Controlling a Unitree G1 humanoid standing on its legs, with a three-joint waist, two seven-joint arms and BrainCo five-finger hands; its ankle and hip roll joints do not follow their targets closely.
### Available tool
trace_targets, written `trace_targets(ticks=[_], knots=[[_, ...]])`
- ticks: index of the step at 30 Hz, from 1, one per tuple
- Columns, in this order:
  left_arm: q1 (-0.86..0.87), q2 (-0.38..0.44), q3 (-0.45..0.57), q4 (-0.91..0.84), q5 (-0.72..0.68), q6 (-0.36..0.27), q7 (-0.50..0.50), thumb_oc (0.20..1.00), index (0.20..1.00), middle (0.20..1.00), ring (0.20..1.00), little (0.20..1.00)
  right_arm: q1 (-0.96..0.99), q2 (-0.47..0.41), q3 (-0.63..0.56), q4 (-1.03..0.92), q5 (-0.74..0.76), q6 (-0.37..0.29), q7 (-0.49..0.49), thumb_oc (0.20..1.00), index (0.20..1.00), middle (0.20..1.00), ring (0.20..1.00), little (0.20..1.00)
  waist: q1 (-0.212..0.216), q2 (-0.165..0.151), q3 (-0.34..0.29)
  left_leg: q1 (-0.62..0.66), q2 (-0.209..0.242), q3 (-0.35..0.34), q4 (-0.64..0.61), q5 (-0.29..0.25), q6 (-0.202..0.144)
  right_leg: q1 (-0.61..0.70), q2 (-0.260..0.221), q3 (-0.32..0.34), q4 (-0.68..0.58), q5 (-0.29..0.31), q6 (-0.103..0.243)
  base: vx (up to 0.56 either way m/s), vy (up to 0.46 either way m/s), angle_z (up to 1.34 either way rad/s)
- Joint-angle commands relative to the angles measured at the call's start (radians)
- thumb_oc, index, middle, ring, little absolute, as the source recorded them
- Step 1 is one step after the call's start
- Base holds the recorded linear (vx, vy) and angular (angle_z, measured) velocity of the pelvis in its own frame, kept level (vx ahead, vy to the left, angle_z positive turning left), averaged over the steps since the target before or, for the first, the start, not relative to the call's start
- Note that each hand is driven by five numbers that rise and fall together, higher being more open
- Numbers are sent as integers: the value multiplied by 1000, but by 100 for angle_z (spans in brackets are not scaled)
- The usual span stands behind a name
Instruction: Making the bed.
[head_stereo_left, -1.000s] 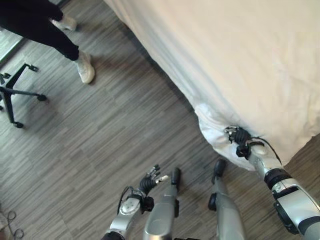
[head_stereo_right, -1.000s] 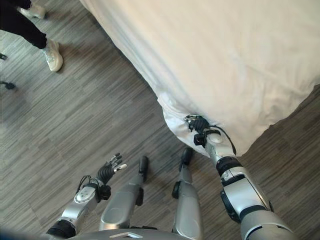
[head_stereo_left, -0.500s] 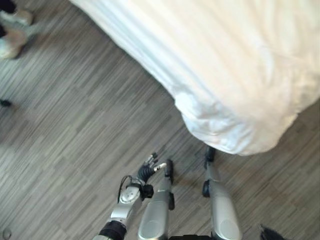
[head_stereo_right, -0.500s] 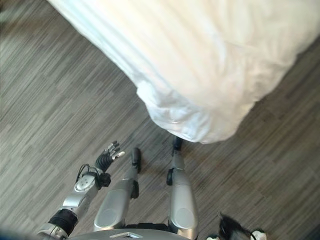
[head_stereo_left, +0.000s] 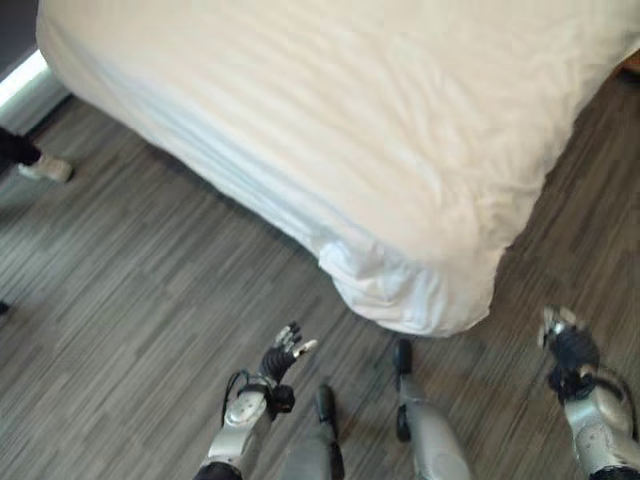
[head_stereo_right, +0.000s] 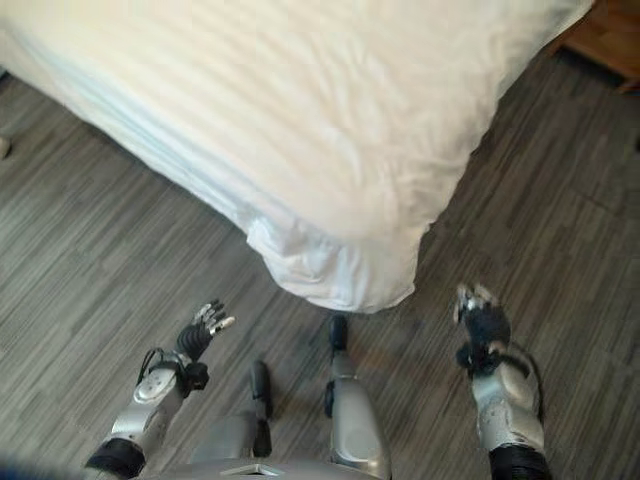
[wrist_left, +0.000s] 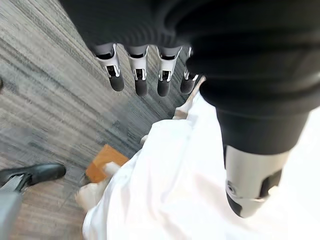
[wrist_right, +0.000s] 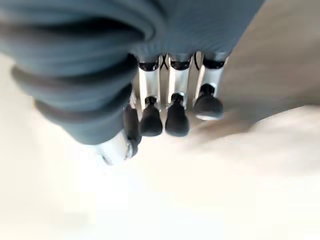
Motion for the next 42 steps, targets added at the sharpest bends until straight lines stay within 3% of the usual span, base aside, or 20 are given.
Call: trace_targets(ticks=[1, 3, 10, 23, 26, 30, 33, 38, 42], knots=[[-37, 27, -8, 9, 42, -28, -17, 1000, 1000, 1000, 1000, 1000, 8, -50, -36, 23, 40, -70, 16, 200, 200, 200, 200, 200, 3, 11, 12, -65, 33, -43, 6, 59, -5, 48, -50, -31, 17, -15, 97, -12, 5, -9], [-18, 27, -7, 0, 37, -28, -21, 1000, 1000, 1000, 1000, 1000, 3, -63, -23, -75, 24, -71, 22, 200, 200, 200, 200, 200, 7, 15, 10, -65, 29, -44, 6, 60, -4, 49, -54, -35, 17, -14, 95, -7, 3, -14], [-27, 17, -36, 22, 32, -29, -25, 1000, 1000, 1000, 1000, 1000, -82, -63, 29, -5, 3, -66, -9, 200, 200, 200, 200, 200, 23, 39, 24, -92, 18, -77, 6, 71, -5, 40, -68, -50, 17, -13, 89, -10, -14, 16], [-76, 3, -165, 48, -27, -30, -11, 1000, 1000, 1000, 1000, 1000, -625, -134, 251, 484, 94, -32, -98, 200, 200, 200, 200, 200, 113, 128, 95, -184, 1, -117, 6, 106, -17, -21, -87, -69, 17, -1, 82, -10, -11, 8], [-93, -9, -184, 54, -30, -27, -2, 1000, 1000, 1000, 1000, 1000, -655, -120, 259, 620, 88, -13, -114, 200, 200, 200, 200, 200, 120, 138, 106, -192, 3, -119, 6, 107, -17, -28, -85, -72, 17, -2, 81, 11, -8, 1], [-109, -24, -185, 79, -25, -26, 5, 1000, 1000, 1000, 1000, 1000, -620, -80, 262, 727, 69, 6, -101, 200, 200, 200, 200, 200, 120, 142, 112, -192, 4, -121, 6, 107, -18, -25, -80, -72, 17, -7, 79, 39, -13, 1], [-136, -45, -176, 102, -9, -27, 14, 1000, 1000, 1000, 1000, 1000, -499, 17, 212, 976, 28, 42, -97, 200, 200, 200, 200, 200, 114, 152, 116, -179, 5, -128, 6, 97, -17, -9, -76, -78, 17, -21, 78, 41, -12, 3], [-132, -47, -142, 76, 2, -29, 9, 1000, 1000, 1000, 1000, 1000, -326, 65, 134, 1120, -68, 92, -84, 200, 200, 200, 200, 200, 94, 152, 110, -175, 2, -129, 6, 95, -14, 0, -82, -90, 17, -28, 79, 34, -5, 6], [-133, -41, -107, 85, 8, -24, 12, 1000, 1000, 1000, 1000, 1000, -231, 59, 52, 1061, 1, 78, -80, 200, 200, 200, 200, 200, 64, 130, 96, -154, 3, -125, 6, 83, -10, 17, -81, -83, 17, -32, 80, 47, 22, 8]])
